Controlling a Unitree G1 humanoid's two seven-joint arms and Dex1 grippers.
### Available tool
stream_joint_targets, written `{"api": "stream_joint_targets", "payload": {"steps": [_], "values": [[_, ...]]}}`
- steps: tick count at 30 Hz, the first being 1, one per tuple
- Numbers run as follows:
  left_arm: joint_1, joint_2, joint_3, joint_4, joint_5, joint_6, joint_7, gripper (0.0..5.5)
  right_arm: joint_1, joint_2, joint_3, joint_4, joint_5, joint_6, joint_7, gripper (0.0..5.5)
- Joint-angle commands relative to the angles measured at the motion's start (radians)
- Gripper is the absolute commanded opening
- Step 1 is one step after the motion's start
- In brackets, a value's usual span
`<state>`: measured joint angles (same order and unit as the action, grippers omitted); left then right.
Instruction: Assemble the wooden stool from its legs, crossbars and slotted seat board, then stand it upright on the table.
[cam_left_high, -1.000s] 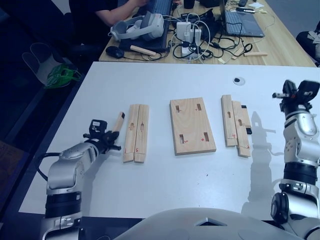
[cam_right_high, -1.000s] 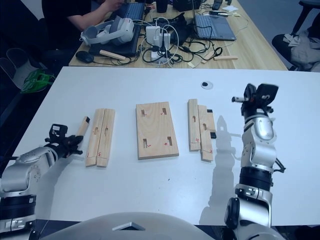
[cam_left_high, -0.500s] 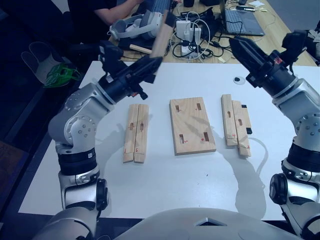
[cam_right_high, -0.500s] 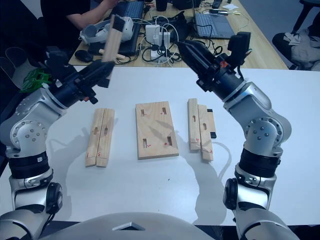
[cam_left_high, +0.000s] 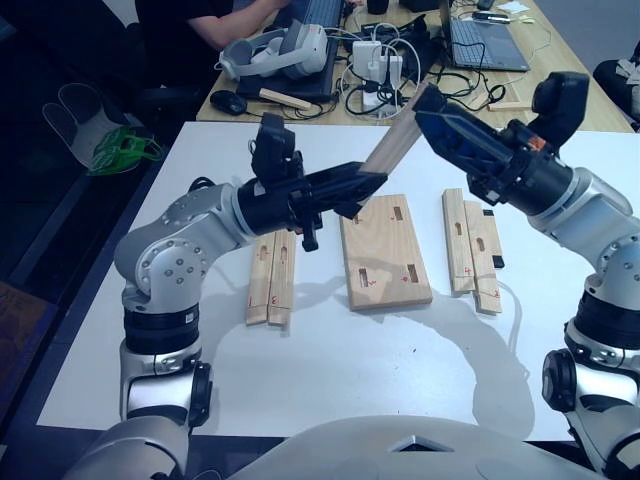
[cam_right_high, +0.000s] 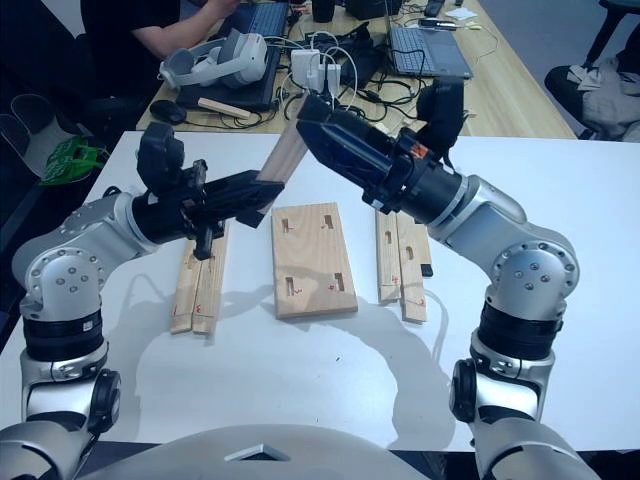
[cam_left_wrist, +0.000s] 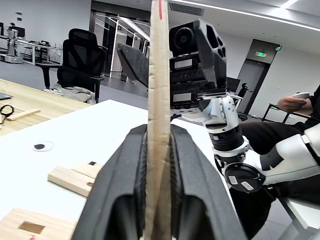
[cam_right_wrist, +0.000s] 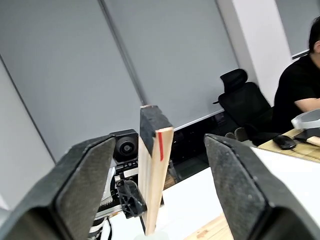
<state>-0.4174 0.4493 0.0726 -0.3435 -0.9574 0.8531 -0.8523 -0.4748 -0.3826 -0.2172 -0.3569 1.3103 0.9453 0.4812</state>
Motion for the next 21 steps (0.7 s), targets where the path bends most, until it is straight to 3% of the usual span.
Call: {"api": "stream_joint_targets", "payload": {"steps": [1,15,21], "values": [[0.000,-0.030,-0.022,-0.030,-0.031,0.014,0.035,0.40,0.010,0.001,0.016,-0.016,0.034,0.005,-0.022,2.93],[-0.024,-0.117,-0.053,-0.065,-0.115,0.035,0.165,0.40,0.010,0.098,0.013,-0.006,0.107,-0.086,-0.190,0.75],[-0.041,-0.142,-0.046,-0.056,-0.144,0.031,0.215,0.40,0.007,0.112,0.021,-0.004,0.131,-0.101,-0.230,0.72]]}}
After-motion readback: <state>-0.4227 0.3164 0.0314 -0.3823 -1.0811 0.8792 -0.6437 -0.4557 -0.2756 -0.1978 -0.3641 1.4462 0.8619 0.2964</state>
